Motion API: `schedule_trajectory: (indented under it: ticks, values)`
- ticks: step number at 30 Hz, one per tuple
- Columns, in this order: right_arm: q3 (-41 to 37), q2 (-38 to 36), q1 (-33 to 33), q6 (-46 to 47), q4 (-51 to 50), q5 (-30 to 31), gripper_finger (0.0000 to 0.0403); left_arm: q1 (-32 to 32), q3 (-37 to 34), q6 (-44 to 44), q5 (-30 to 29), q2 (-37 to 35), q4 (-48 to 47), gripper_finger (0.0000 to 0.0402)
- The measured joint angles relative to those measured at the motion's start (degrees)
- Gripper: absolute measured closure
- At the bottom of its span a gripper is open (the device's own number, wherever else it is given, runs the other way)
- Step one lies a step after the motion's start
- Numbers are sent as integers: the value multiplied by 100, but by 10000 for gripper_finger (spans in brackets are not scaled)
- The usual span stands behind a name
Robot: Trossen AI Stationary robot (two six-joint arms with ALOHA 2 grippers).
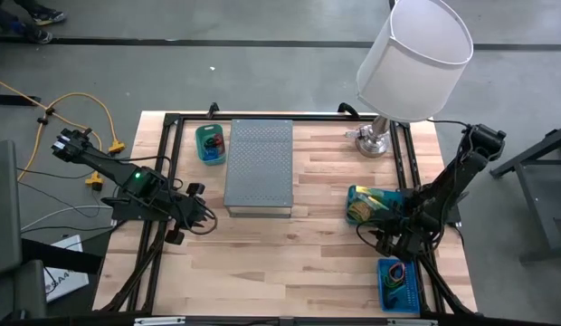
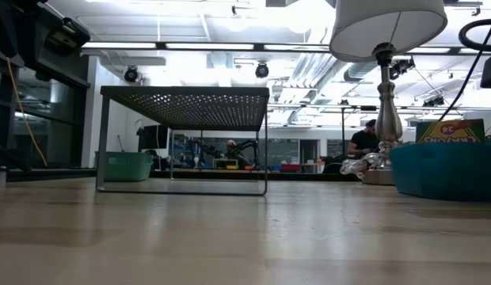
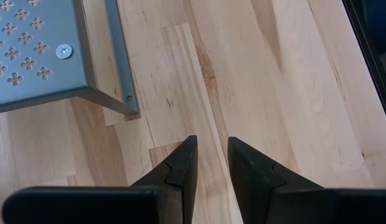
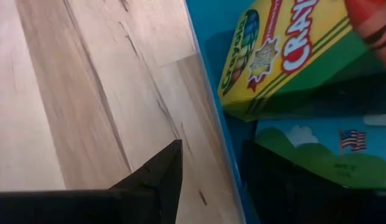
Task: Pick & Place Office Desk Supplies
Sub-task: Put the blue bin with crayon boxes on the shelf
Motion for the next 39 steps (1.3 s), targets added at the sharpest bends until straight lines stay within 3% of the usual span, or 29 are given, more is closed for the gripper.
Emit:
schedule_trajectory:
  ticks: [9, 22, 39]
  values:
    - [-9, 2, 0, -23, 44, 40, 260, 0, 0, -1, 0, 0, -2, 319]
    - [-20, 7, -9, -24, 132, 112, 393, 0, 0, -1, 1, 0, -2, 319]
    - [238, 15, -272, -572, 250, -24, 400, 0, 0, 0, 0, 0, -2, 319]
